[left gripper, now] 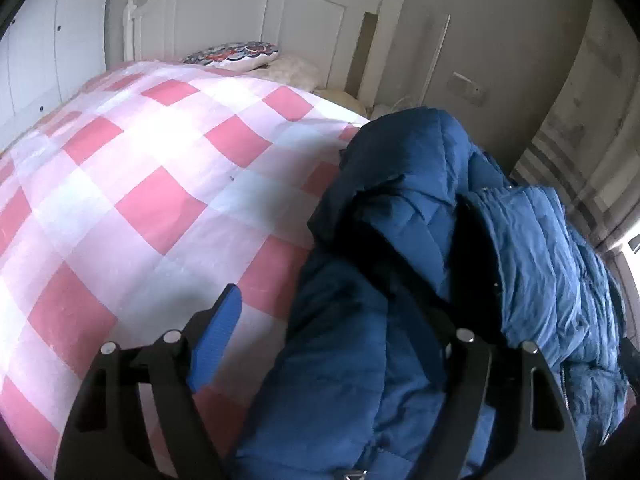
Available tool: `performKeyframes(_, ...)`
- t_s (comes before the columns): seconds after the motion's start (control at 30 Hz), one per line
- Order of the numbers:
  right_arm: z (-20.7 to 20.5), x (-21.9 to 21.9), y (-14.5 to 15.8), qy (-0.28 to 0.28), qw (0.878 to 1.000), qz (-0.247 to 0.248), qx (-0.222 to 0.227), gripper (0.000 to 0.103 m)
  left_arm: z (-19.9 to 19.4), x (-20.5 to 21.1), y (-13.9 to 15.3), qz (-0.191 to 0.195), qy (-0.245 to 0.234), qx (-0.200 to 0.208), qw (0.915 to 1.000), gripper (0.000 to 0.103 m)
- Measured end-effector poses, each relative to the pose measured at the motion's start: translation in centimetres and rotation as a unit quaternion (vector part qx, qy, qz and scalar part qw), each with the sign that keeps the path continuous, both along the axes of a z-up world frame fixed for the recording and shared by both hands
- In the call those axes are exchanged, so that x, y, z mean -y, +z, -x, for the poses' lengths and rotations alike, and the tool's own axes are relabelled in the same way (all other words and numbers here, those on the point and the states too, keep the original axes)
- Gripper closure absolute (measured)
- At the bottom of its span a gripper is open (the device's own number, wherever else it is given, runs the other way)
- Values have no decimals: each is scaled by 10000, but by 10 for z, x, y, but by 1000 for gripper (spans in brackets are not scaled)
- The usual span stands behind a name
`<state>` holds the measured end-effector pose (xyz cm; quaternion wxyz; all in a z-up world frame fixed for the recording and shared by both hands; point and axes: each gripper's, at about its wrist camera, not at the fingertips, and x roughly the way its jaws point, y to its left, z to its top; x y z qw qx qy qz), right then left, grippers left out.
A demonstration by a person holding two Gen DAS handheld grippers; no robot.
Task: Fold large clothes
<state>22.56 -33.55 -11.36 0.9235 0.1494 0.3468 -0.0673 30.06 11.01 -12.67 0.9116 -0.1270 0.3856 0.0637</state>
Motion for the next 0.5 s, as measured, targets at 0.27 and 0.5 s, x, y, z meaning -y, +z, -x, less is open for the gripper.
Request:
performKeyframes(0.27, 19, -179, 11, 2483, 9189, 3056, 234, 28, 10, -19, 3, 401, 291, 184, 9986, 24)
performKeyframes(0.5, 18, -294, -28, 3324, 7928, 5086, 477, 30, 27, -38, 15, 604, 745, 735, 9927, 23)
